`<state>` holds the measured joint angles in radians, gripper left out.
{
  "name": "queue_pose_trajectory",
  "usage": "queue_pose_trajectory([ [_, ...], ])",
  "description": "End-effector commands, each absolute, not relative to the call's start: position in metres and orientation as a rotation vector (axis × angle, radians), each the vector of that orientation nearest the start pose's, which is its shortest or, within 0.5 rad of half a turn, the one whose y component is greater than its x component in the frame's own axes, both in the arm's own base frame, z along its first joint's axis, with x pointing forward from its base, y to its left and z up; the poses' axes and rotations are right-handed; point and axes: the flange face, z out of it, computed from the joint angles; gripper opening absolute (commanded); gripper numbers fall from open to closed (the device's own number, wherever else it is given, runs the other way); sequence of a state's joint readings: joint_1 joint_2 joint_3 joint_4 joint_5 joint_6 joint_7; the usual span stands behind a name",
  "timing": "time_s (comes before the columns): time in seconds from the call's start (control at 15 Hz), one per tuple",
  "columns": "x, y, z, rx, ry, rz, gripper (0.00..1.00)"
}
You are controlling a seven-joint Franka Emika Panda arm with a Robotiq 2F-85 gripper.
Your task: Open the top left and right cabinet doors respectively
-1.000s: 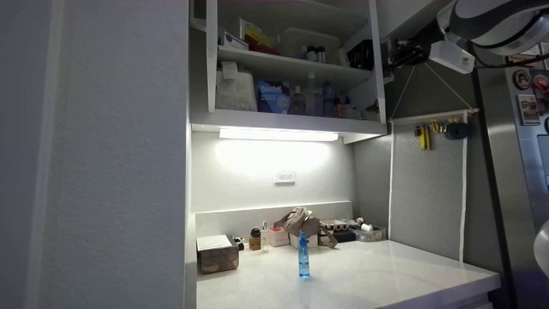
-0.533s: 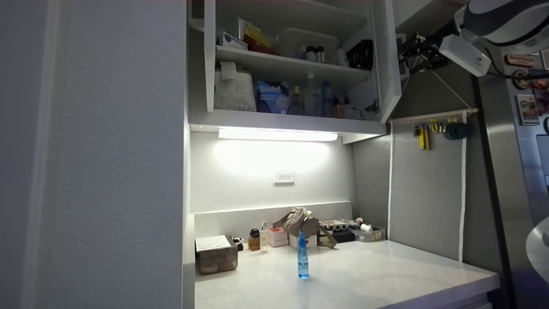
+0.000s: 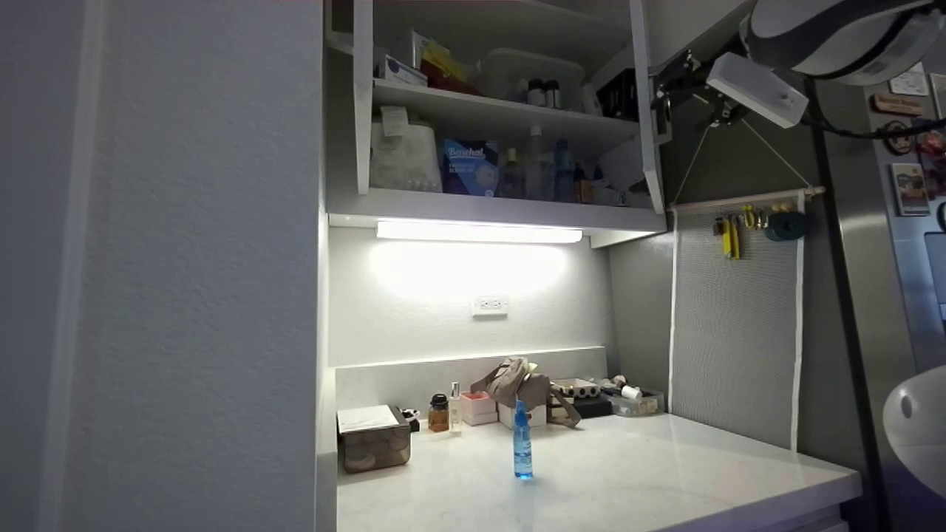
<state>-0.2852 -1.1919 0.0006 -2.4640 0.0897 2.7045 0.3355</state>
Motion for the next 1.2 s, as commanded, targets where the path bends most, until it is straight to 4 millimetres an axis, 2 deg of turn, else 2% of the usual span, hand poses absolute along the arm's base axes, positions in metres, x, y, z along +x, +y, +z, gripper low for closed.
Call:
queue_pose_trajectory([
  [0.0,0.222,-0.033,0.785,-2.285,0.855,-1.985,1.00],
  [0.27,0.248,-0.007,0.775,-2.479,0.880,-1.992,1.00],
  [0.53,0.267,0.021,0.768,-2.607,0.792,-1.930,1.00],
  [1.0,0.290,0.079,0.764,-2.668,0.585,-1.848,1.00],
  [1.13,0.295,0.091,0.765,-2.618,0.610,-1.871,1.00],
])
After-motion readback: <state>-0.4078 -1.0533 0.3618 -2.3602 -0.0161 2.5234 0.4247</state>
